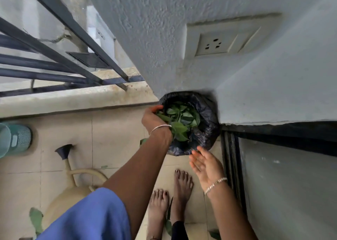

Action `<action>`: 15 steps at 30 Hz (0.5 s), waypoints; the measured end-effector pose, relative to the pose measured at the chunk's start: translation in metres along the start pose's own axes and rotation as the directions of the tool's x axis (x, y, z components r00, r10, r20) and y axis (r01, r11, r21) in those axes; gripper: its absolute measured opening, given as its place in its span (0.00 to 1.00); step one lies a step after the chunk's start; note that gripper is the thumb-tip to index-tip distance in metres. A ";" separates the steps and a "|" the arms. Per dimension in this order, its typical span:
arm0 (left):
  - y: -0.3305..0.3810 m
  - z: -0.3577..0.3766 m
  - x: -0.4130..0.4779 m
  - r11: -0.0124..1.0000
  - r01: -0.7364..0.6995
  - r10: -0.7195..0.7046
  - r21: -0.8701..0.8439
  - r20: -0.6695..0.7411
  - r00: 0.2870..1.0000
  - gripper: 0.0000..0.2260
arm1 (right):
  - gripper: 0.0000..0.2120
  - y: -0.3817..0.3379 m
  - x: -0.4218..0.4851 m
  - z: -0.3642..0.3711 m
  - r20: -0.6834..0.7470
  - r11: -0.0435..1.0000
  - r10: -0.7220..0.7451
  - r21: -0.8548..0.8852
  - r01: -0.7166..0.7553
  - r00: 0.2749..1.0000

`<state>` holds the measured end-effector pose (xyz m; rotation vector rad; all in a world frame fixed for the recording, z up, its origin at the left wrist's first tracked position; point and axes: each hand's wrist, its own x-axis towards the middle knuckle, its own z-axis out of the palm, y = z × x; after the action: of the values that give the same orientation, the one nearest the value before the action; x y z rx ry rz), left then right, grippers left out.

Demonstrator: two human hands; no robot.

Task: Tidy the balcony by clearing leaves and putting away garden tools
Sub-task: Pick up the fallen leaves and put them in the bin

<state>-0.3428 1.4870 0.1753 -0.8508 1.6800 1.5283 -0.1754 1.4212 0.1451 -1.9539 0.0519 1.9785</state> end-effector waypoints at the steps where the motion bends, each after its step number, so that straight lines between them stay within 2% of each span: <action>1: -0.006 0.007 0.002 0.999 -0.025 0.024 0.020 0.048 0.999 0.06 | 0.09 0.006 -0.002 -0.009 -0.021 1.000 0.018 -0.014 -0.019 1.000; 4: -0.028 0.010 0.022 0.957 -0.203 0.143 0.206 0.272 0.952 0.10 | 0.09 0.024 -0.007 -0.031 -0.067 0.998 0.062 -0.008 -0.062 0.996; 7: -0.044 -0.003 0.038 0.823 -0.358 0.143 0.440 0.451 0.881 0.16 | 0.10 0.036 -0.009 -0.044 -0.071 0.995 0.096 0.012 -0.096 0.993; 10: -0.045 -0.022 0.035 0.788 -0.365 0.108 0.496 0.473 0.875 0.18 | 0.10 0.039 -0.014 -0.044 -0.054 0.993 0.112 0.027 -0.111 0.992; 13: -0.039 -0.050 0.024 0.736 -0.448 0.167 0.507 0.505 0.847 0.20 | 0.08 0.029 -0.025 -0.037 -0.034 0.995 0.094 0.030 -0.093 0.995; 15: -0.035 -0.071 0.014 0.719 -0.504 0.227 0.478 0.524 0.821 0.18 | 0.07 0.020 -0.035 -0.030 -0.015 0.997 0.068 0.029 -0.067 0.998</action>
<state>-0.3257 1.4133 0.1490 0.1885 1.8855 1.1676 -0.1524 1.3862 0.1732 -1.9745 0.1514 1.9935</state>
